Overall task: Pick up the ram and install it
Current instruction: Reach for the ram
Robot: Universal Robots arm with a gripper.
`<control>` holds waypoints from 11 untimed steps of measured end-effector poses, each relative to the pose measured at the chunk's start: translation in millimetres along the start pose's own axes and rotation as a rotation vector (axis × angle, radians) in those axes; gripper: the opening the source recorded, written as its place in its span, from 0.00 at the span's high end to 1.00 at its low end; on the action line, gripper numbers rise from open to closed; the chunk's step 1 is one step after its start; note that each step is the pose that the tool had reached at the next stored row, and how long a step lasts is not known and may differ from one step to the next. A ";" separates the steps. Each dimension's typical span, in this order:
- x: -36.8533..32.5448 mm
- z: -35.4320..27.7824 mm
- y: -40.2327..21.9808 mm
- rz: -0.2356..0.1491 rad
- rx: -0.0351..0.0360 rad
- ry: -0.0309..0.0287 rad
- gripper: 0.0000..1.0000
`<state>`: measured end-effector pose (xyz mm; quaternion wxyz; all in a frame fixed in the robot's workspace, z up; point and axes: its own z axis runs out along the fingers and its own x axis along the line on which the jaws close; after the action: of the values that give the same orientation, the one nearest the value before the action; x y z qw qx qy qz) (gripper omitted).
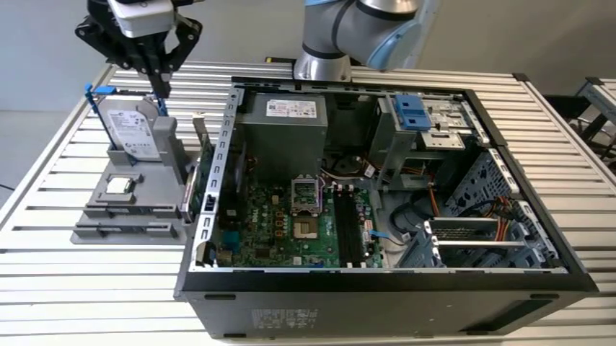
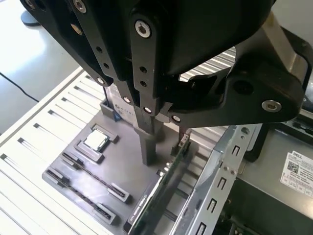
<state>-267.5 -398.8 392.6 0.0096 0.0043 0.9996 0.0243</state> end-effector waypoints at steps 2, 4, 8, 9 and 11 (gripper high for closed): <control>6.4 -0.1 -0.1 -0.001 0.0000 0.0001 1.00; 13.2 -0.2 -0.1 -0.002 0.0000 0.0001 1.00; 26.4 -0.5 -0.2 -0.005 -0.0001 0.0002 1.00; 29.6 -0.6 -0.3 -0.005 -0.0001 0.0002 1.00; 36.0 -0.6 -0.3 -0.006 -0.0002 0.0002 1.00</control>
<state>-303.5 -398.8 392.6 0.0096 0.0010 0.9997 0.0244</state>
